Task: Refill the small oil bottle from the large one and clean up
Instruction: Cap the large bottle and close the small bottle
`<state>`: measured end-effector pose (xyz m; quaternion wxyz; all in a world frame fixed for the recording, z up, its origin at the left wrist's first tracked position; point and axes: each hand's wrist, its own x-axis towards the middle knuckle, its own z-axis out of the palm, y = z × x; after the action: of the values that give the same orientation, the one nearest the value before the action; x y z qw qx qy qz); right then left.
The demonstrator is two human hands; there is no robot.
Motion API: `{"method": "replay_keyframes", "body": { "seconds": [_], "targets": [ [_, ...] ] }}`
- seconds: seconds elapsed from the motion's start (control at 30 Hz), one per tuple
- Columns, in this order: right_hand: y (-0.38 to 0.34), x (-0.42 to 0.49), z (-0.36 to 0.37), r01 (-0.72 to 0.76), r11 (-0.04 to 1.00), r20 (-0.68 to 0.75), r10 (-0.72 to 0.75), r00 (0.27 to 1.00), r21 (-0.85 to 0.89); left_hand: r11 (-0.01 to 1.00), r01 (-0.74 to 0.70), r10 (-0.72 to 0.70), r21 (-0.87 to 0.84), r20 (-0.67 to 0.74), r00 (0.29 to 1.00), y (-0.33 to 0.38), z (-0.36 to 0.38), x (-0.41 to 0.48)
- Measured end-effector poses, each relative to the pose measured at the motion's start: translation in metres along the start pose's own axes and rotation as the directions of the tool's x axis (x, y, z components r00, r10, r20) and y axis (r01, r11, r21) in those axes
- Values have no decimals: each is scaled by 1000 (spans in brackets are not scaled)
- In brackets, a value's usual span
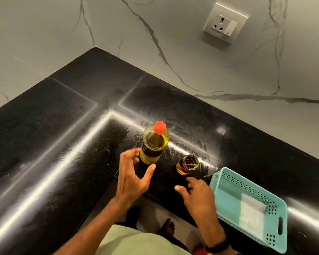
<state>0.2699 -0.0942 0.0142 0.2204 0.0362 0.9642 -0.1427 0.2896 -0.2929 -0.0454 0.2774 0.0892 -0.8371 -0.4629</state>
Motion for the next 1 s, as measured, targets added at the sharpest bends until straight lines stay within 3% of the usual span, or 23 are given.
{"method": "replay_keyframes", "body": {
  "seconds": [0.07, 0.2, 0.33, 0.57, 0.67, 0.83, 1.0],
  "targets": [
    [6, 4, 22, 2, 1000, 31, -1, 1000, -28, 999, -45, 45, -7, 38, 998, 3, 2, -17],
    [14, 15, 51, 24, 996, 78, -17, 997, -80, 999, 3, 8, -54, 201, 980, 5, 18, -34],
    [19, 26, 64, 59, 987, 96, -45, 994, -147, 995, 76, -45, -69, 377, 925, 5, 37, -34],
    [26, 28, 71, 68, 984, 125, -47, 991, -166, 985, 171, -145, 7, 564, 813, -5, 74, -25],
    [30, 22, 50, 57, 992, 147, -41, 988, -109, 980, 199, -169, 20, 613, 772, -6, 87, -18],
    [37, 24, -22, 80, 997, 57, -79, 995, -12, 974, 223, -186, 29, 662, 726, -7, 103, -6],
    [24, 55, -69, 202, 974, 34, -200, 979, -99, 981, 195, -152, 23, 717, 680, -8, 115, 5]
  ]
}}
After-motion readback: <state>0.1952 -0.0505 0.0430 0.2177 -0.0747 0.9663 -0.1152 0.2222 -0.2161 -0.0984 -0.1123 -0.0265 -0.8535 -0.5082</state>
